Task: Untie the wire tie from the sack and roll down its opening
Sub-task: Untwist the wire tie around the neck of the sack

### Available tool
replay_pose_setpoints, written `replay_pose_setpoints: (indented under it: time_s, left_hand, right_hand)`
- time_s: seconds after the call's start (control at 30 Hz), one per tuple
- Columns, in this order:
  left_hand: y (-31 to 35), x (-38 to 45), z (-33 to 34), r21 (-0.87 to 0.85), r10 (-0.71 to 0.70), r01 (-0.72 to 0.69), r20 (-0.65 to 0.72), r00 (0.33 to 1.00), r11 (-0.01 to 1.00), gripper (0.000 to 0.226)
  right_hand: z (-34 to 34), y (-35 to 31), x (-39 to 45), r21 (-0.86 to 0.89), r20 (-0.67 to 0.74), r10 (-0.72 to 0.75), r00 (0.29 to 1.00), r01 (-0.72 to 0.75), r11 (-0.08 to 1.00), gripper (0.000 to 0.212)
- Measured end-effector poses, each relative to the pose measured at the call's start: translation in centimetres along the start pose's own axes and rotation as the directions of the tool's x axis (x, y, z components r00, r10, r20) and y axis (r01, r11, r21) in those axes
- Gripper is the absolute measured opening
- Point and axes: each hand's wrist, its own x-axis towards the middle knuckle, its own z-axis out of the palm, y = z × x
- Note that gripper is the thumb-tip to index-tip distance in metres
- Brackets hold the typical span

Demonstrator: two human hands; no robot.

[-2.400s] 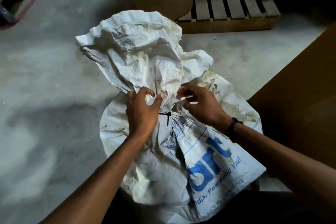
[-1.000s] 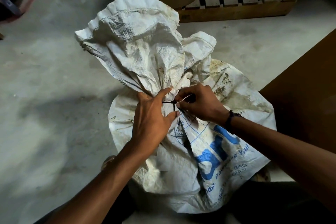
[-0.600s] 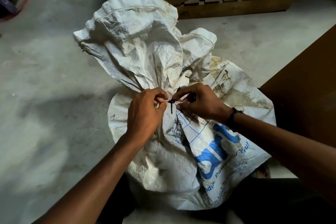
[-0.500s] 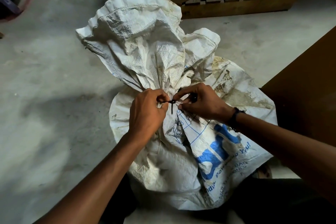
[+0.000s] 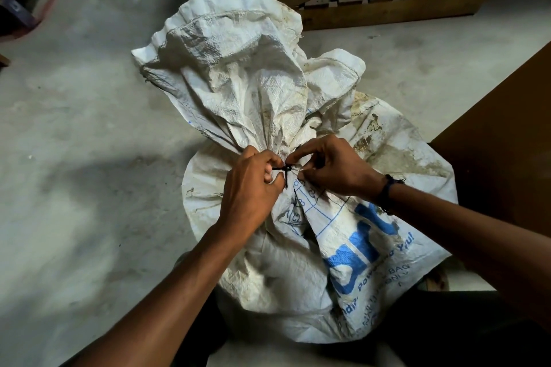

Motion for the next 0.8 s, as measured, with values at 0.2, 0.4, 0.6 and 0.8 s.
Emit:
replay_pose_setpoints:
  time_s: [0.2, 0.4, 0.6, 0.8]
  left_hand:
    - [0.3, 0.1, -0.2, 0.009, -0.035, 0.035, 0.063, 0.997, 0.999, 0.019]
    - [0.2, 0.5, -1.1, -0.007, -0.008, 0.009, 0.105, 0.994, 1.000, 0.017]
    - [0.3, 0.5, -1.4, -0.019, 0.008, -0.006, 0.118, 0.993, 1.000, 0.016]
    - [1.1, 0.0, -1.5, -0.102, -0.106, 0.104, -0.009, 0.994, 0.989, 0.015]
  right_hand:
    - [0.3, -0.2, 0.0, 0.009, 0.032, 0.012, 0.999, -0.013, 1.000, 0.040]
    - [0.4, -0.2, 0.1, 0.035, 0.036, 0.006, 0.999, -0.007, 0.999, 0.041]
    - [0.1, -0.2, 0.1, 0.010, 0.022, -0.012, 1.000, 0.012, 1.000, 0.044]
    - [-0.3, -0.4, 0.5, 0.034, 0.021, 0.008, 1.000, -0.009, 0.999, 0.040]
